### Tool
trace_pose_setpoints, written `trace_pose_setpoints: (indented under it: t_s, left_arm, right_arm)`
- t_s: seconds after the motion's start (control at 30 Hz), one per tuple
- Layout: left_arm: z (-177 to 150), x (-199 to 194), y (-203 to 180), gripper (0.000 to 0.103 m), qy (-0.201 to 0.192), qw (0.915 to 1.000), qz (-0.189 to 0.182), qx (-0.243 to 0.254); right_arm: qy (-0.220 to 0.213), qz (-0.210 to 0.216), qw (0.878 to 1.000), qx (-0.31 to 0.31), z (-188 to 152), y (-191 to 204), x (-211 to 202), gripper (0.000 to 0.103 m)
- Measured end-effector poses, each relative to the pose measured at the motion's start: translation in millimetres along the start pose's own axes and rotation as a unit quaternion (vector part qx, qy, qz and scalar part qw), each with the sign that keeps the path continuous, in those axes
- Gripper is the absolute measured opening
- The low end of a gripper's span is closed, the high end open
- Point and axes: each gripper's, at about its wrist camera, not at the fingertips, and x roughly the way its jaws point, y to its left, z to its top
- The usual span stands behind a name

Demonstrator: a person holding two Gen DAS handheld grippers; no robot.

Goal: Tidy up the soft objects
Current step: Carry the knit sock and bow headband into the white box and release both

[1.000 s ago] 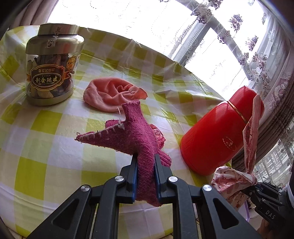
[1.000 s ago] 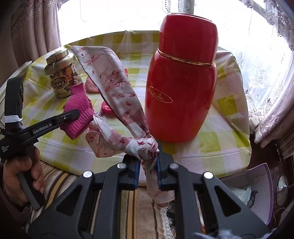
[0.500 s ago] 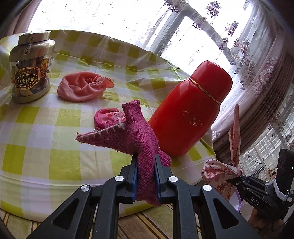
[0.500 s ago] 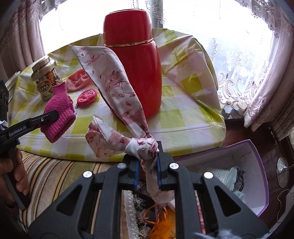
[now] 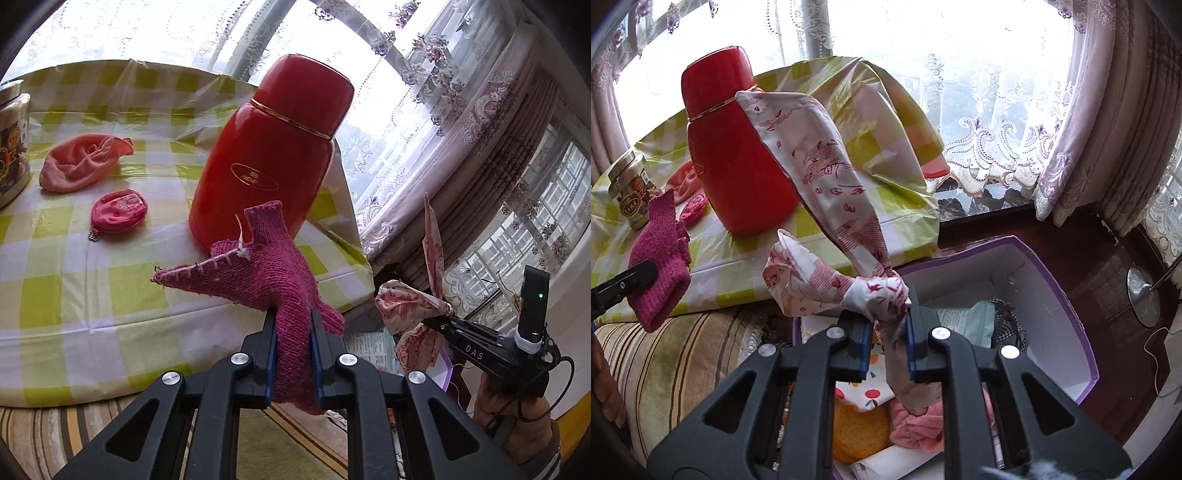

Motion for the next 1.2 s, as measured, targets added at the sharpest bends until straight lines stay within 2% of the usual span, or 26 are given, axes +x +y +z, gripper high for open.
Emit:
trace_pose_setpoints:
  t_s: [0.27,0.57,0.63,0.7,0.8,1.07,1.2]
  left_arm:
    - [-12.2,23.2,-46.3,0.016,0.036,0.9982,-0.028,0.04]
    - [-16.6,44.5,-79.0,0.016,0.059,0.9948,-0.052,0.064]
    - [-17.2,48.9,-87.0,0.017,0.062,0.9938,-0.061,0.069]
    - [-17.7,54.2,-92.7,0.026,0.071,0.9924,-0.065,0.076]
    - [-19.3,60.2,-97.9,0.034,0.079,0.9913,-0.065,0.083]
    - [-20.5,62.2,-94.6,0.035,0.083,0.9923,-0.06,0.07]
    - [-19.6,58.4,-90.8,0.035,0.08,0.993,-0.059,0.064]
  right_arm:
    - [-0.006,-0.023,0.999,0.028,-3.1,-34.4,-2.6,0.018]
    - [-0.021,-0.07,0.996,0.041,-2.4,-65.6,-10.6,0.019]
    - [-0.021,-0.076,0.996,0.046,-3.3,-70.2,-12.3,0.022]
    - [-0.018,-0.083,0.995,0.05,-3.3,-73.9,-11.5,0.039]
    - [-0.016,-0.082,0.995,0.054,-4.3,-78.2,-10.4,0.052]
    - [-0.008,-0.075,0.995,0.058,-7.0,-81.3,-7.7,0.056]
    - [-0.012,-0.055,0.997,0.045,-6.2,-71.0,-11.3,0.059]
